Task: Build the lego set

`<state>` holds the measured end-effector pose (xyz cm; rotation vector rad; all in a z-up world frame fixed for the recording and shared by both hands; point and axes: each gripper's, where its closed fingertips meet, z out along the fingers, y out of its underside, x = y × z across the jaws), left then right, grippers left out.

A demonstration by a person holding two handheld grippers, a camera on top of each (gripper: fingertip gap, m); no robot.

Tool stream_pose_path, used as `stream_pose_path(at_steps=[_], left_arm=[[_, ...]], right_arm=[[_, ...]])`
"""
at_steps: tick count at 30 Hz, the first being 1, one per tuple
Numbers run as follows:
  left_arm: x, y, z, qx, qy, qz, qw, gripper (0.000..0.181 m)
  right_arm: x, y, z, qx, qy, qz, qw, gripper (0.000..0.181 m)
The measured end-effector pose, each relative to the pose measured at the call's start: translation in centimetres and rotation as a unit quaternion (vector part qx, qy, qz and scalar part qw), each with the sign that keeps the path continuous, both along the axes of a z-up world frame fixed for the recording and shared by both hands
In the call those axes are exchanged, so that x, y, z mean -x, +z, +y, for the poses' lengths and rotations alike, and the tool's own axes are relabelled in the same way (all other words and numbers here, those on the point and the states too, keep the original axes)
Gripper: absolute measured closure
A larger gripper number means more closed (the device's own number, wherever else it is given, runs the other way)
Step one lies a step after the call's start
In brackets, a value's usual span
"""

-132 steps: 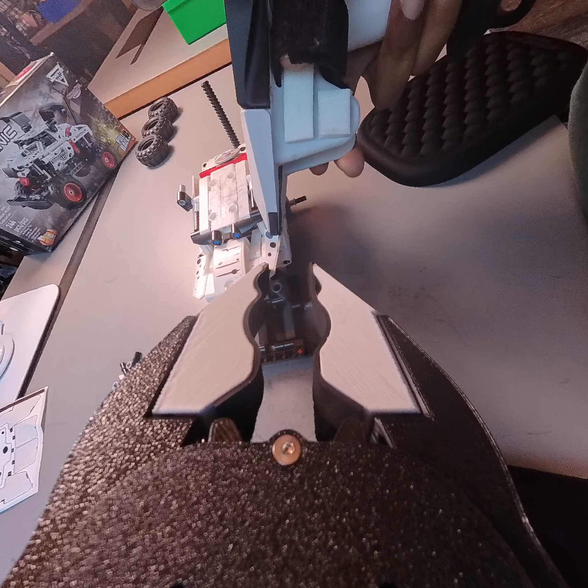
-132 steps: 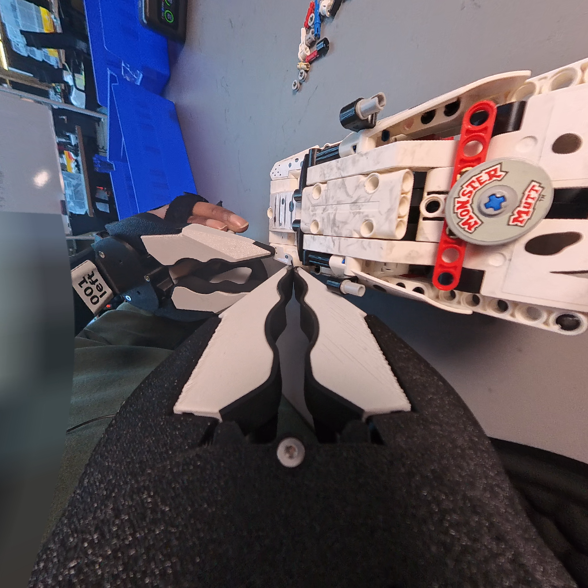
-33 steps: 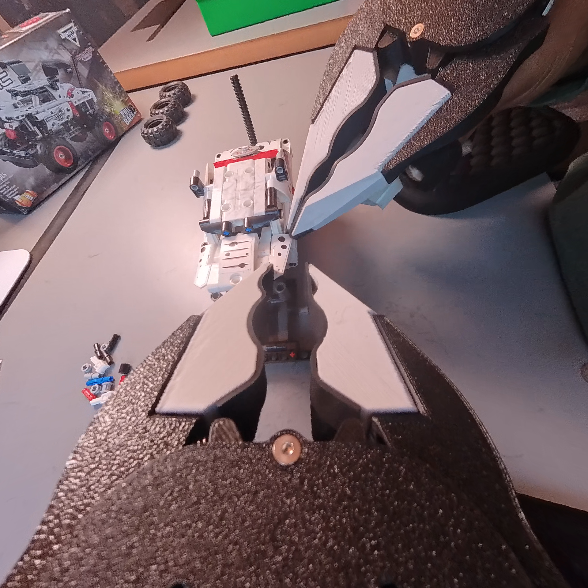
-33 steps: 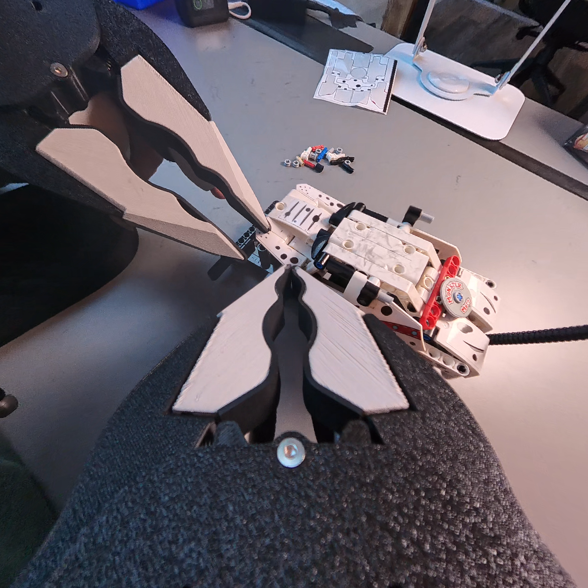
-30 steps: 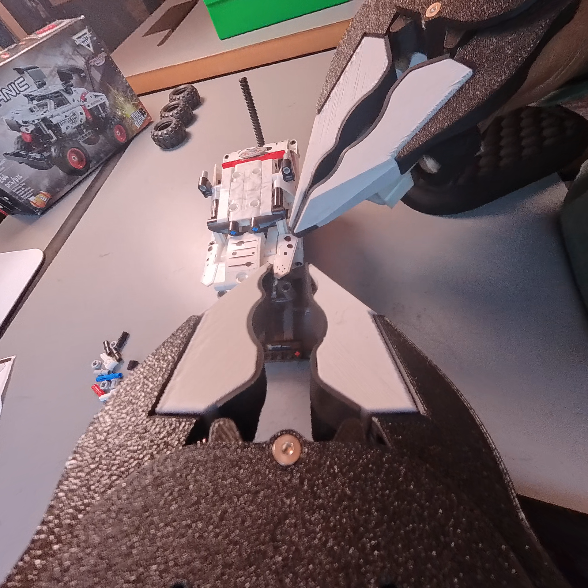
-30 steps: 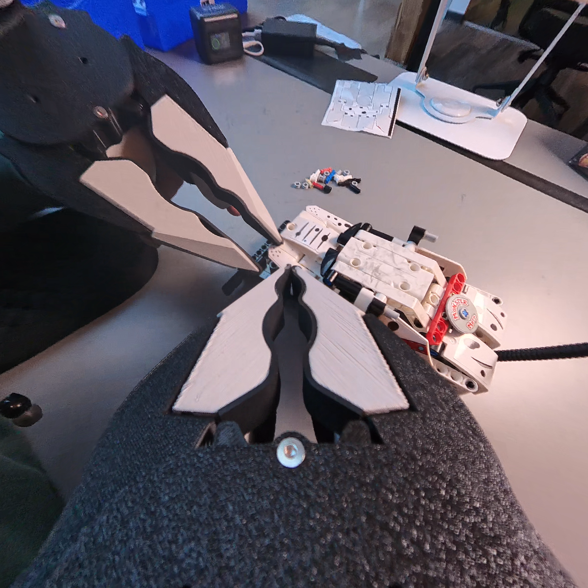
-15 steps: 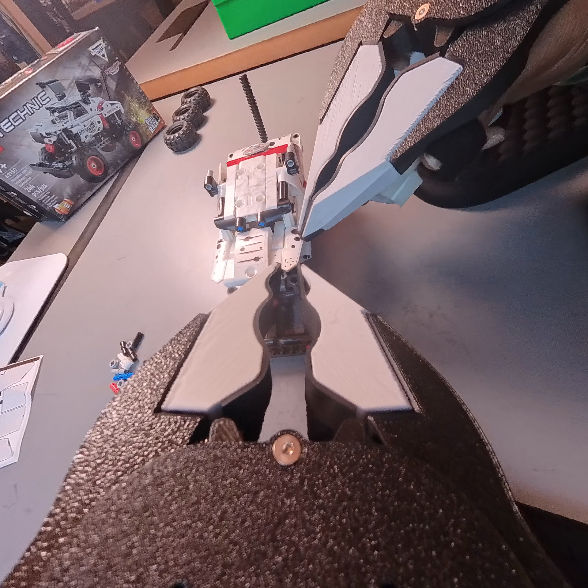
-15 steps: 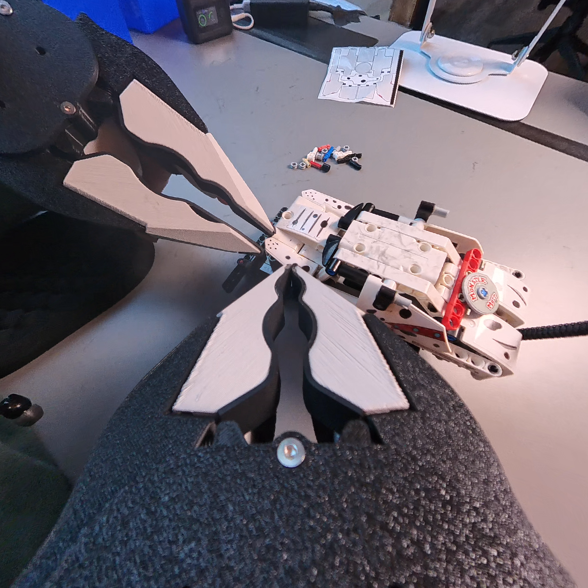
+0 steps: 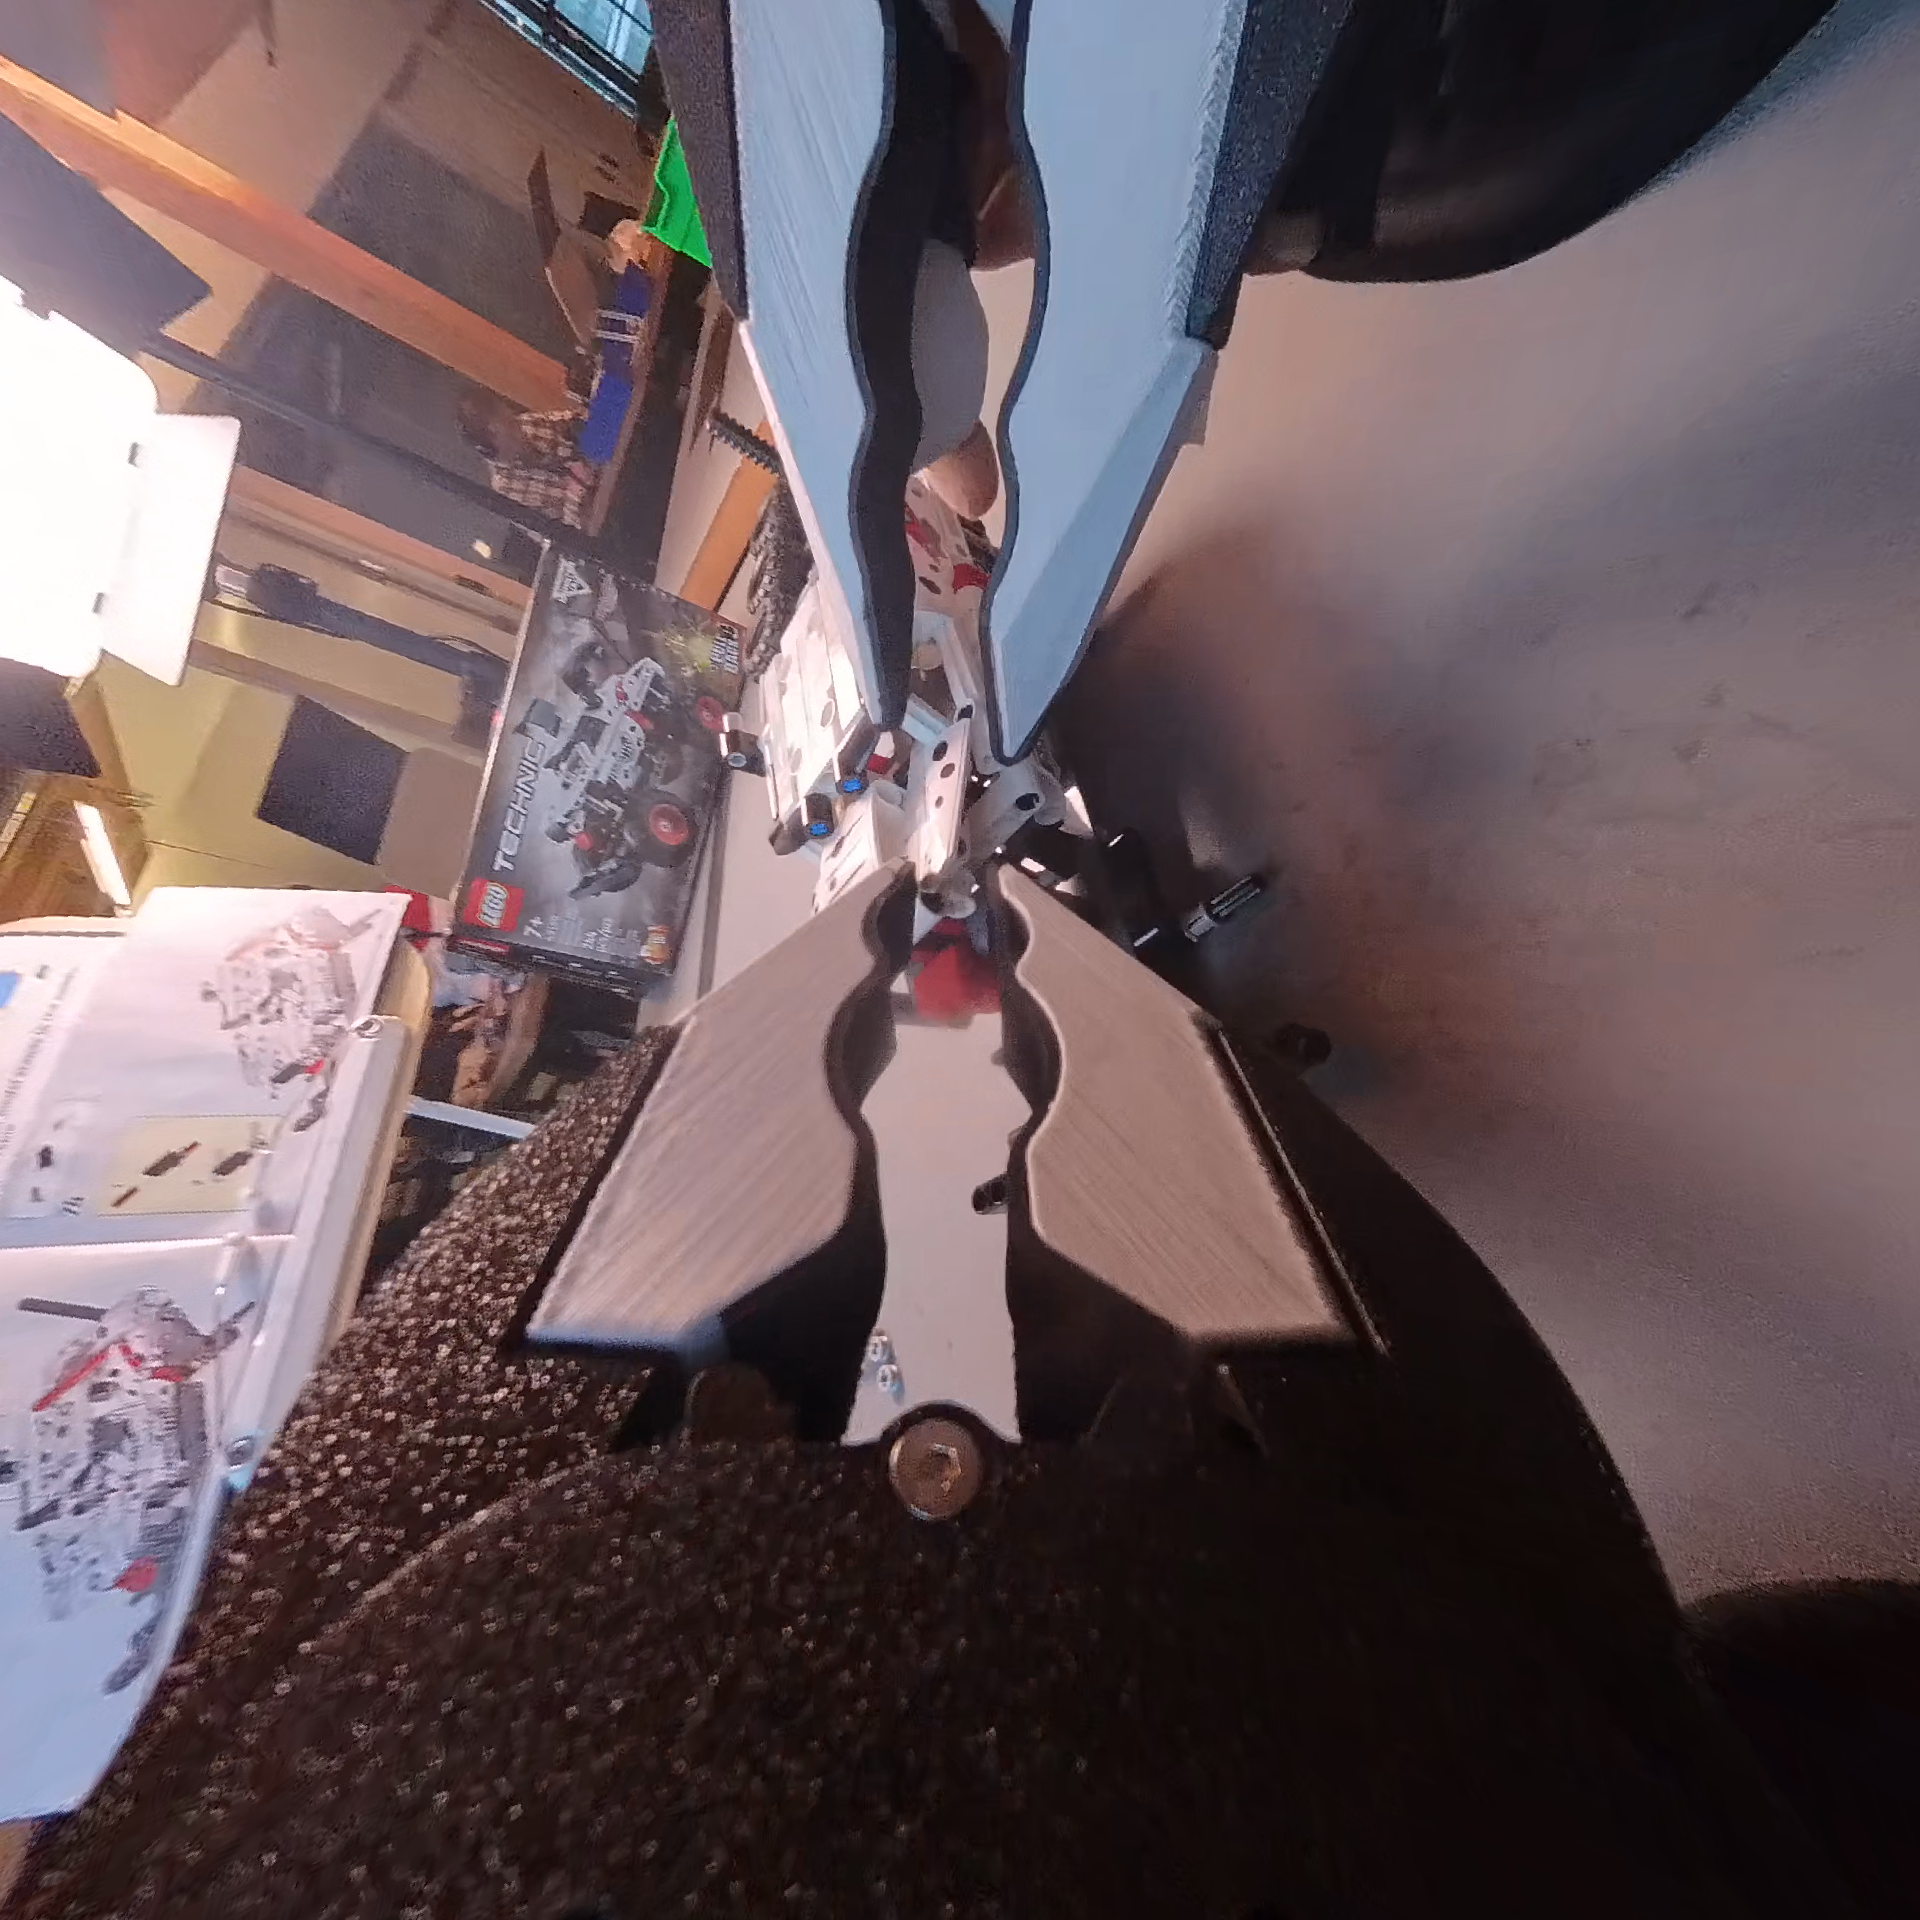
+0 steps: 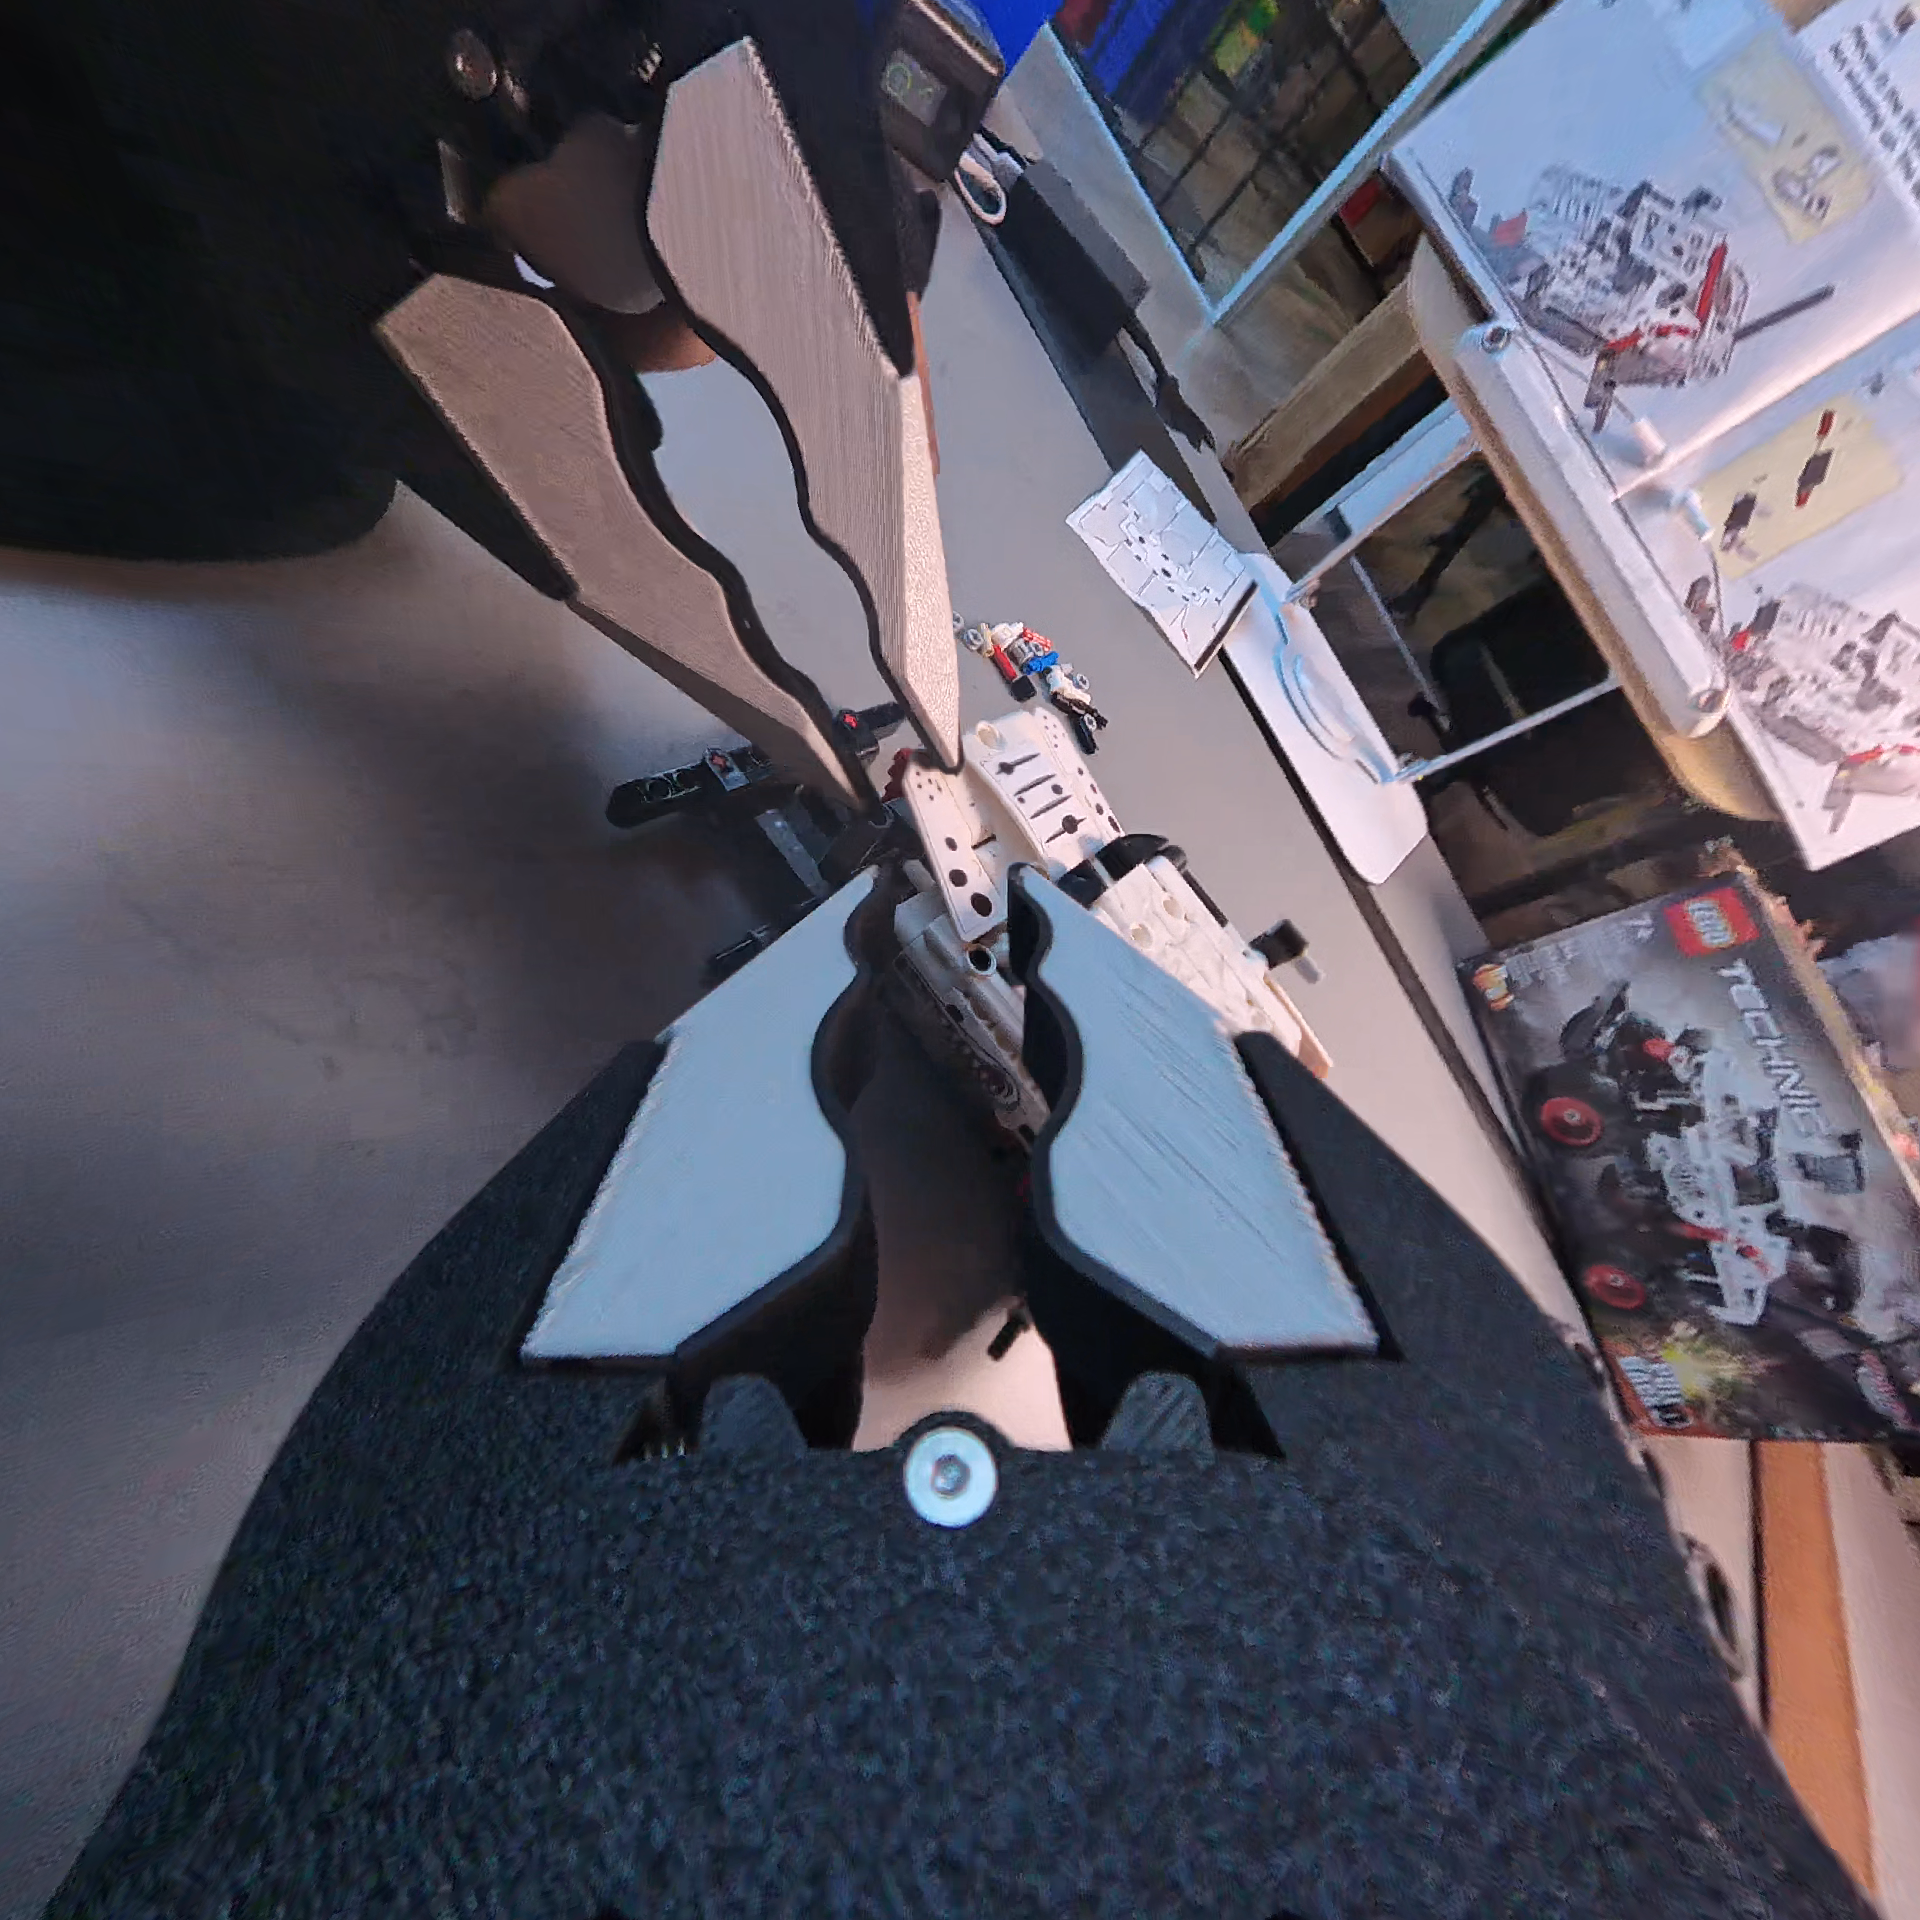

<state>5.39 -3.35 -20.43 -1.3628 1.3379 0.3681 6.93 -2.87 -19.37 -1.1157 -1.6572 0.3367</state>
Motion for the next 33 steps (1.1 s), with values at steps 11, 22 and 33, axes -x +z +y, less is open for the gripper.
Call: stream_pose_path(at_steps=[11,22,33], left_arm=[[-0.7,0.3,0.2,-0.035,0.010,0.087,0.996,0.181],[-1.2,0.3,0.3,-0.072,0.013,0.119,0.990,0.179],[-1.4,0.6,0.6,-0.068,0.016,0.119,0.990,0.181]], right_arm=[[0.7,-0.6,0.3,-0.211,0.012,-0.030,0.977,0.177],[0.8,-0.6,0.2,-0.269,-0.004,0.034,0.963,0.177],[0.1,-0.8,1.0,-0.217,-0.014,0.035,0.975,0.169]])
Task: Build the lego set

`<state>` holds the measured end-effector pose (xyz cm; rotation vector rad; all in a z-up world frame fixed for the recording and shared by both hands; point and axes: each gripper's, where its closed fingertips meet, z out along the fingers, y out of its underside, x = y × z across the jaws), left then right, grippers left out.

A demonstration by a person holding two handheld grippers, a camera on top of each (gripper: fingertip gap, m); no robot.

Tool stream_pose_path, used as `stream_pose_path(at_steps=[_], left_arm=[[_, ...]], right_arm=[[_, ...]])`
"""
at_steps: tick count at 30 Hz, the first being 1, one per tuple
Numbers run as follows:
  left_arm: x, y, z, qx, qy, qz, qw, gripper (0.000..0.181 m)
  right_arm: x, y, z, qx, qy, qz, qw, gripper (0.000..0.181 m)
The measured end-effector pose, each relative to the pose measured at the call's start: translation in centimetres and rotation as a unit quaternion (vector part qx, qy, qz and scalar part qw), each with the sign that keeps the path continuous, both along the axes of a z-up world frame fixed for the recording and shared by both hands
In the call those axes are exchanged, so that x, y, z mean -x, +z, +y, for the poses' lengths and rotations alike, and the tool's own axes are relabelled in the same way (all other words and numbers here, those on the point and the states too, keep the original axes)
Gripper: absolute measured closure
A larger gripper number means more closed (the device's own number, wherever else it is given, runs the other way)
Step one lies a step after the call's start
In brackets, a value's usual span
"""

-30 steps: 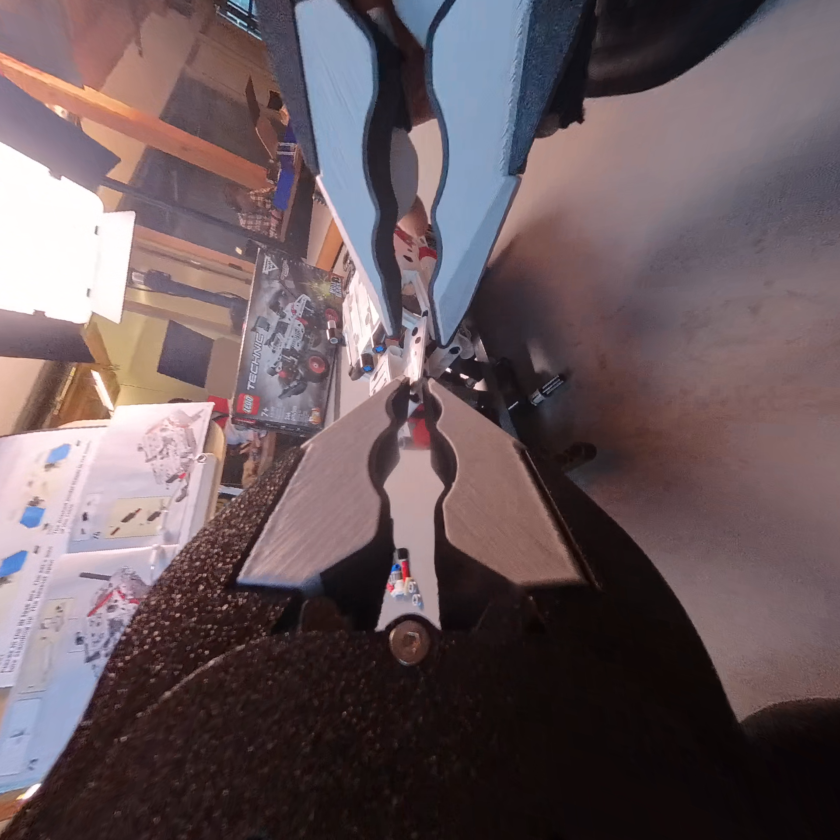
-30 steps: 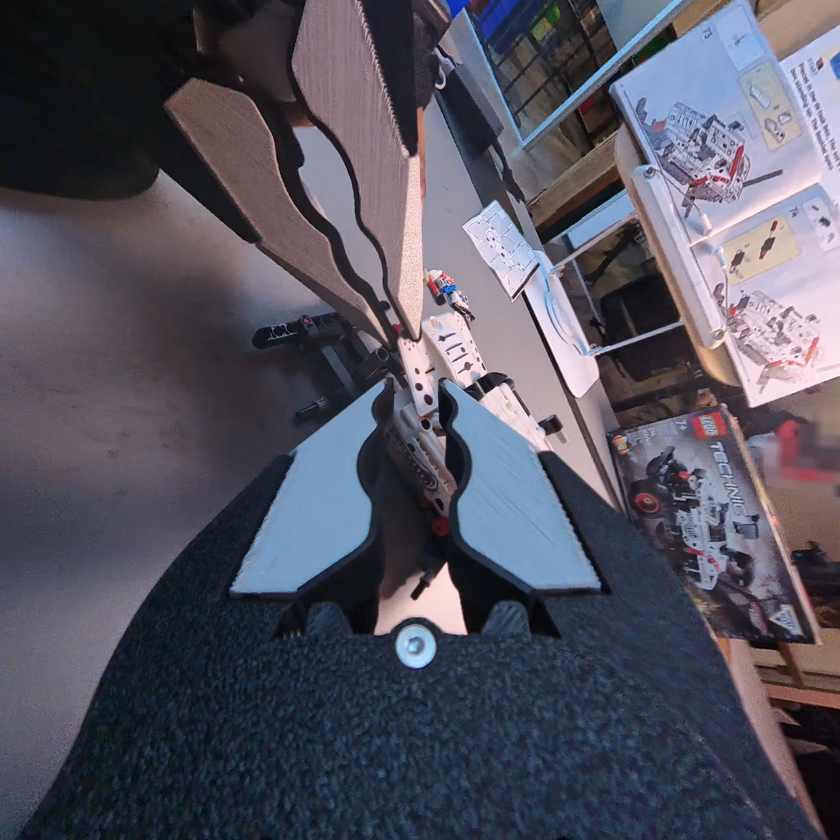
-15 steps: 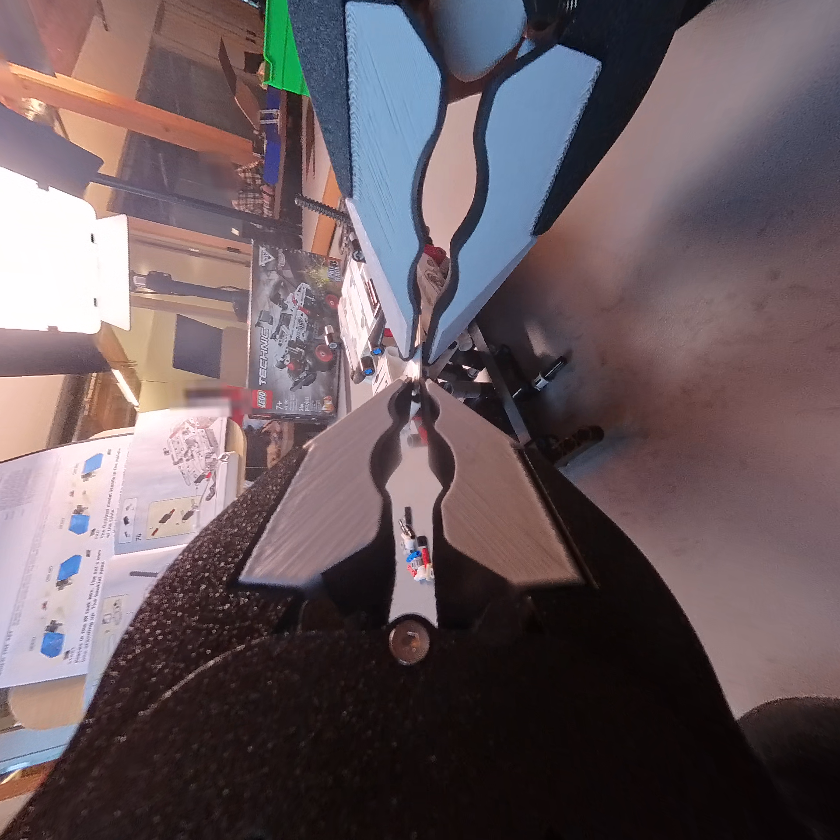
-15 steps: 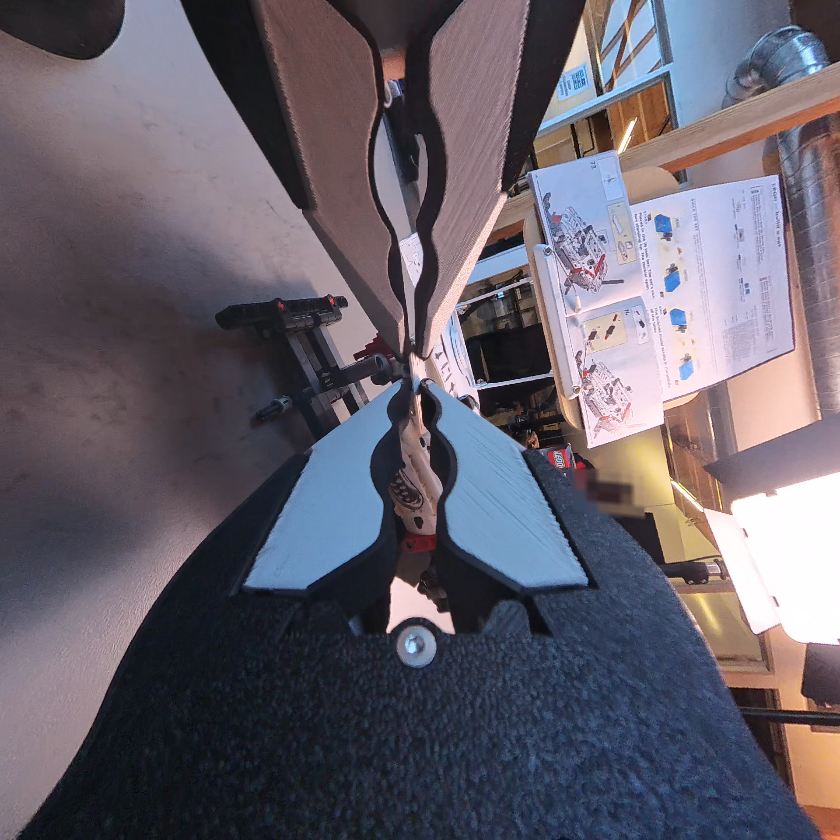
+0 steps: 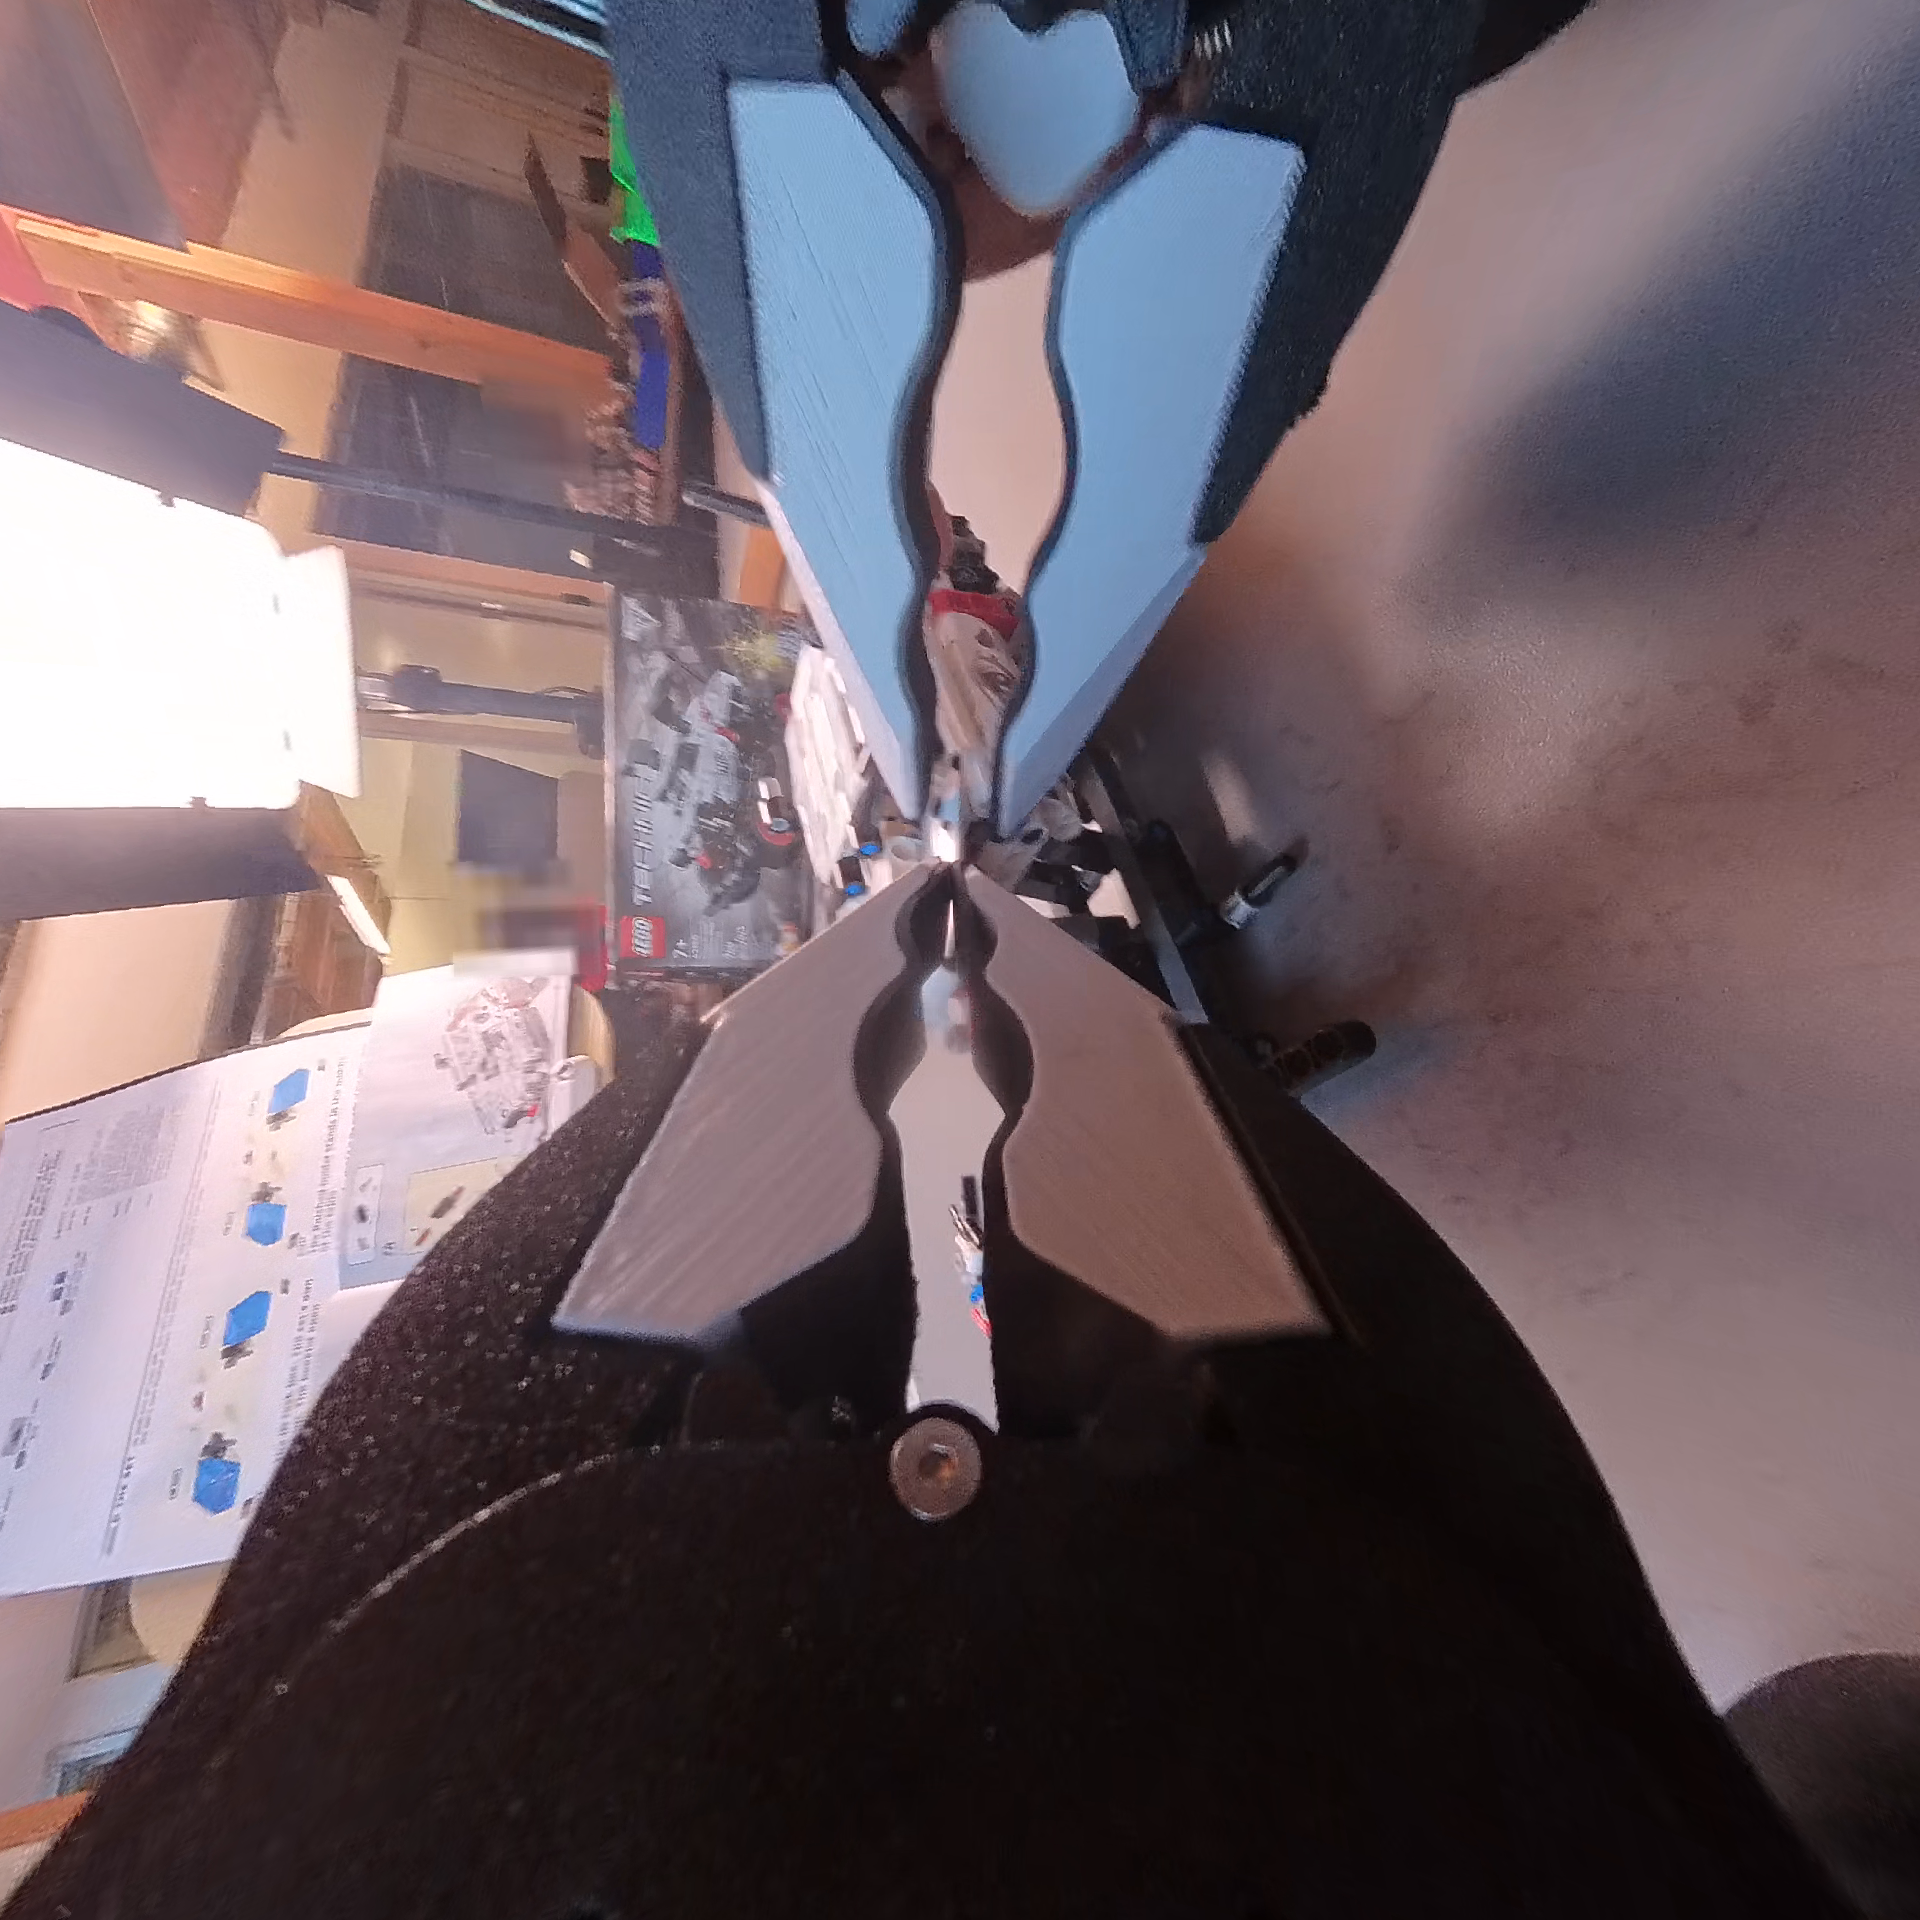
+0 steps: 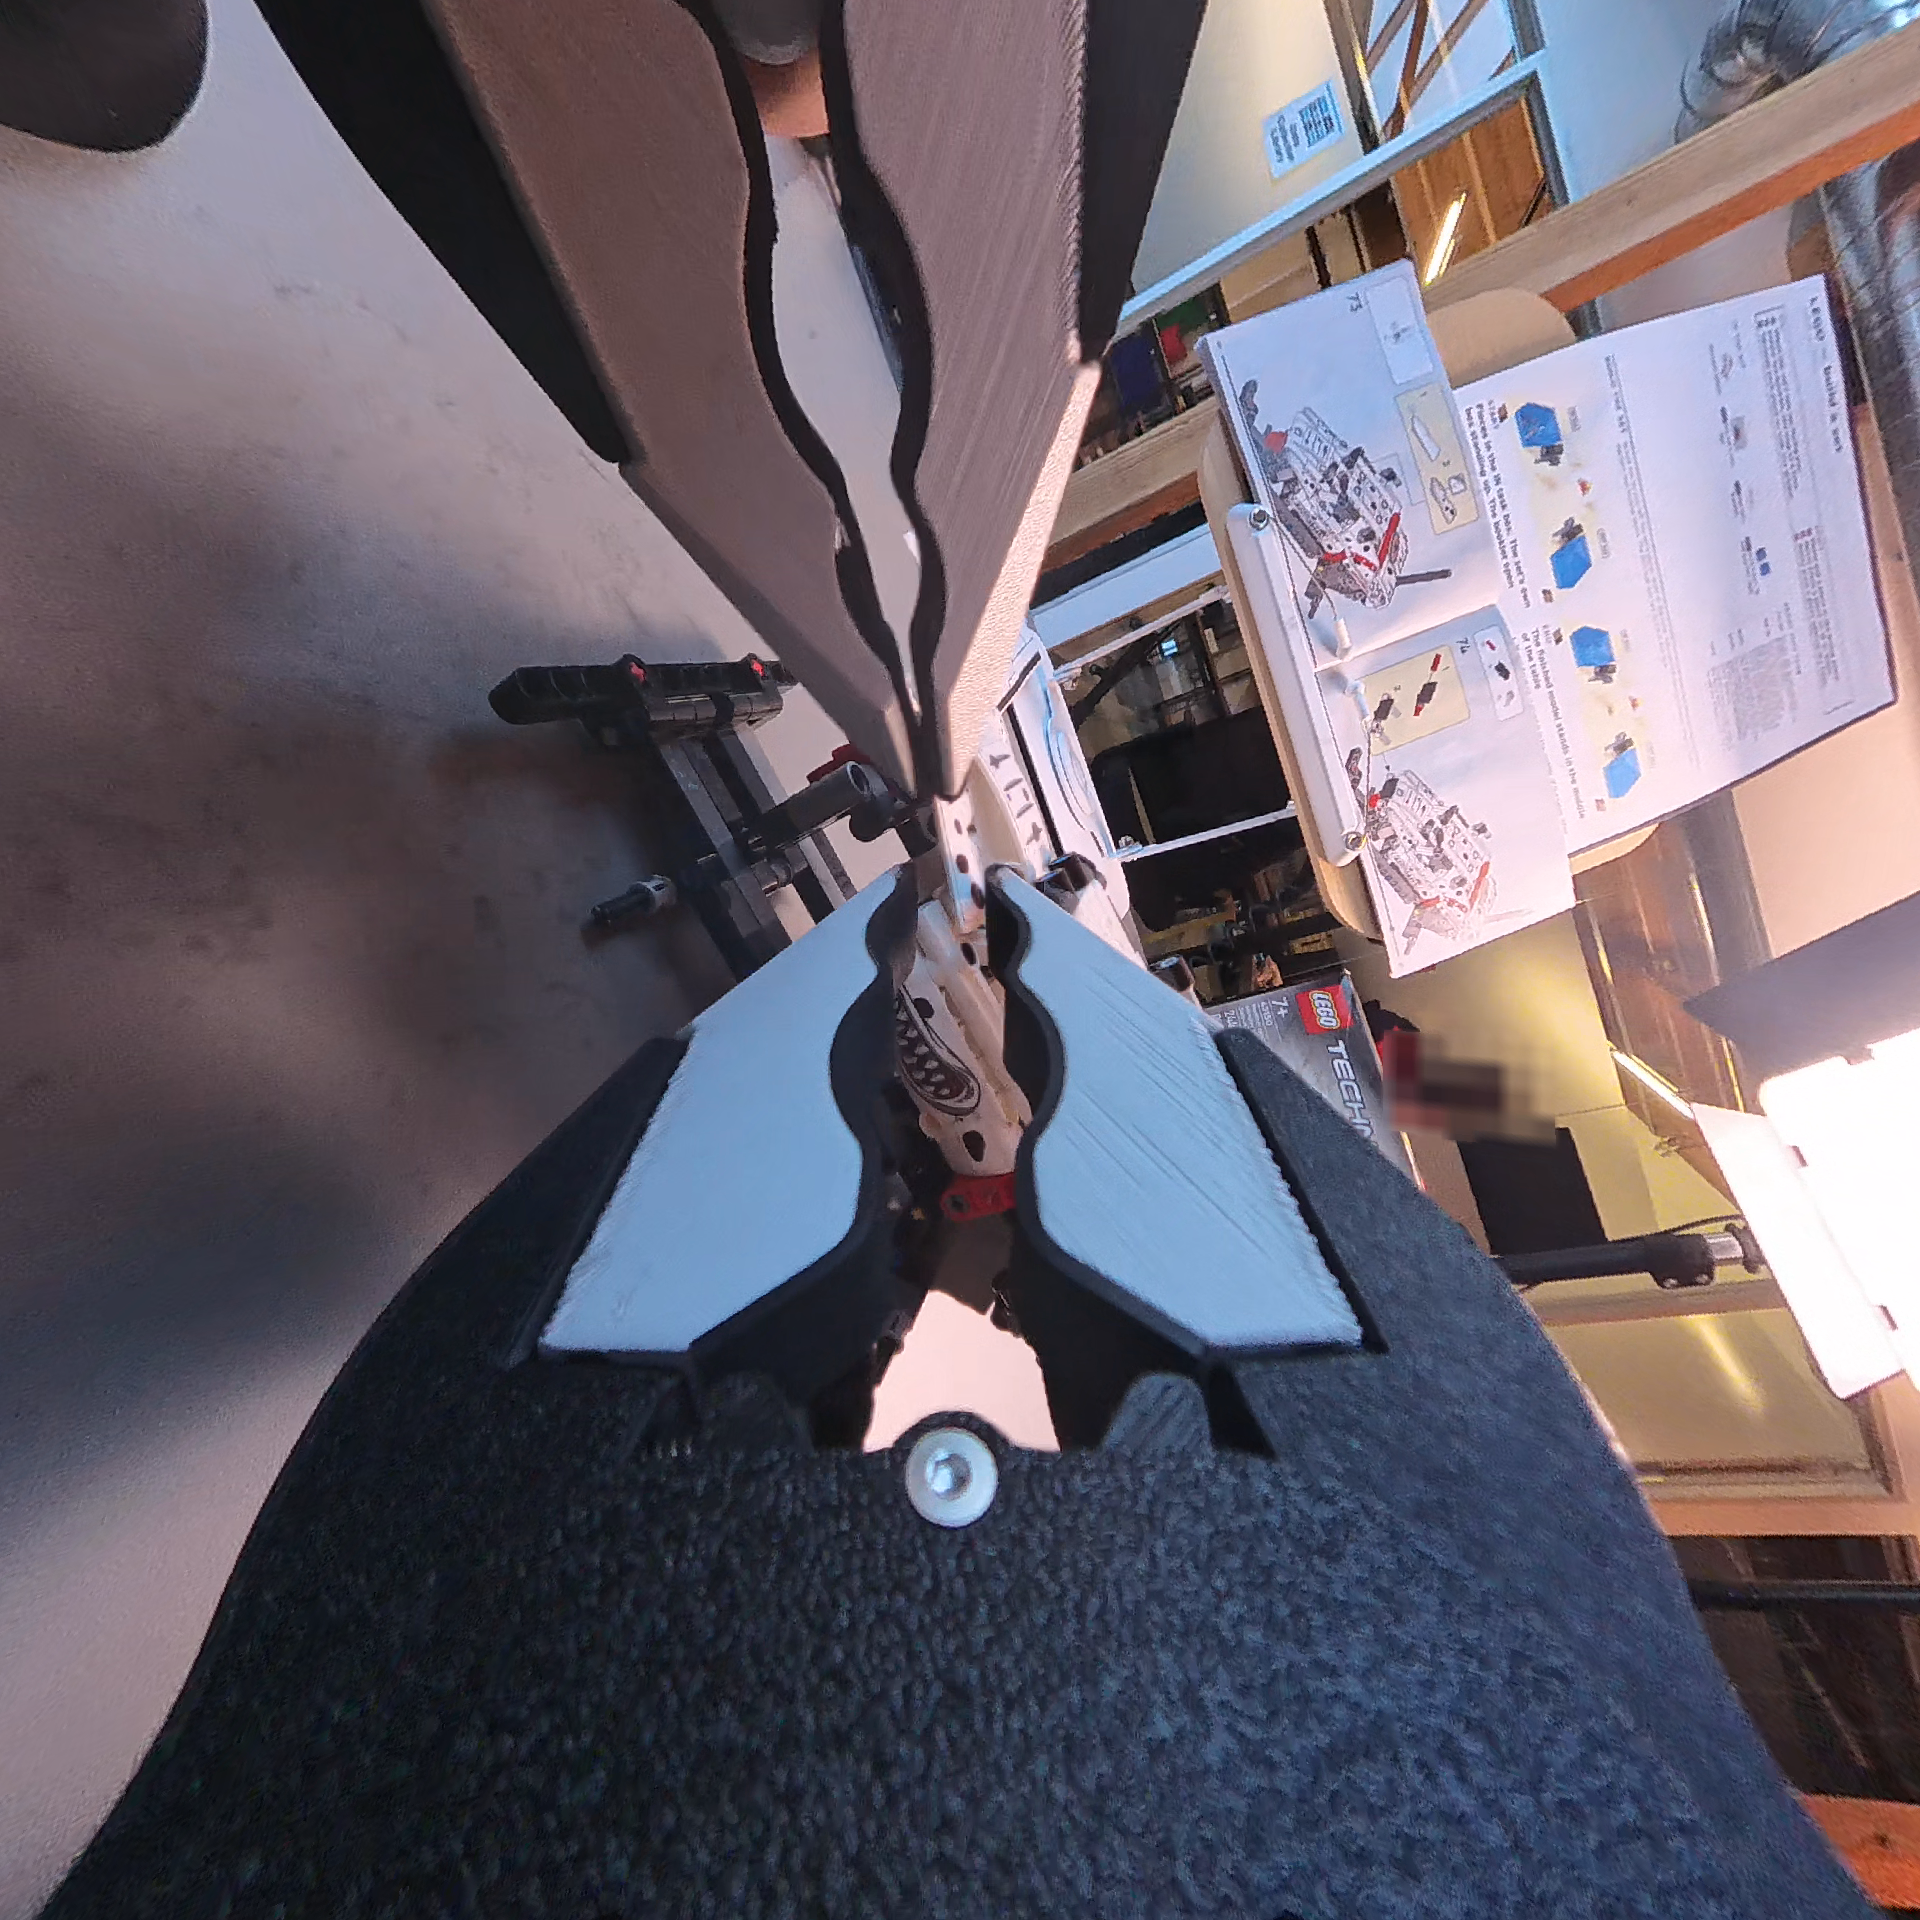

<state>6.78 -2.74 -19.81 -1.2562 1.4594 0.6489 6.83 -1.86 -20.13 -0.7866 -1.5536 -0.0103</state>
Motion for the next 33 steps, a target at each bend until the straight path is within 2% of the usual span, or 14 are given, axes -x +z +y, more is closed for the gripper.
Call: stream_pose_path(at_steps=[2,4,5,6,9,13,15,18,22,26,28,33], left_arm=[[-0.1,0.7,-0.2,-0.020,-0.006,-0.014,1.000,0.181],[0.5,0.4,0.1,-0.011,0.004,-0.014,1.000,0.165],[0.8,0.2,0.3,-0.009,0.009,-0.011,1.000,0.164],[1.0,-0.1,0.4,-0.007,0.011,-0.006,1.000,0.165],[0.9,-0.3,0.7,-0.002,0.008,-0.003,1.000,0.181],[0.9,-0.3,0.8,0.010,0.013,-0.002,1.000,0.181],[0.9,-0.3,0.7,0.012,0.014,-0.004,1.000,0.181],[0.9,-0.3,0.8,0.015,0.019,-0.010,1.000,0.181],[0.9,-0.2,0.6,0.011,0.019,-0.038,0.999,0.181],[1.0,0.0,0.6,0.000,0.012,-0.050,0.999,0.164],[1.2,-0.5,0.9,0.004,0.017,-0.040,0.999,0.174],[1.1,-0.5,0.9,0.025,0.018,-0.047,0.998,0.176]], right_arm=[[0.2,-0.1,0.0,0.000,-0.001,-0.002,1.000,0.171],[0.2,0.1,0.2,0.001,-0.003,0.004,1.000,0.176],[0.3,0.1,0.2,0.005,-0.002,0.000,1.000,0.177],[0.4,0.1,0.3,0.012,-0.002,0.000,1.000,0.177],[0.5,0.1,0.3,0.016,0.000,0.004,1.000,0.177],[0.4,0.1,0.5,0.032,-0.010,0.002,0.999,0.176],[0.6,0.1,0.6,0.029,-0.013,0.002,1.000,0.166],[0.8,0.0,0.8,0.020,-0.015,0.000,1.000,0.175],[0.9,0.1,0.7,0.024,-0.009,0.009,1.000,0.176],[0.8,0.1,0.7,0.021,-0.010,0.008,1.000,0.175],[0.7,0.1,0.6,0.017,-0.014,0.010,1.000,0.175],[0.3,0.1,0.6,0.008,-0.016,0.016,1.000,0.175]])
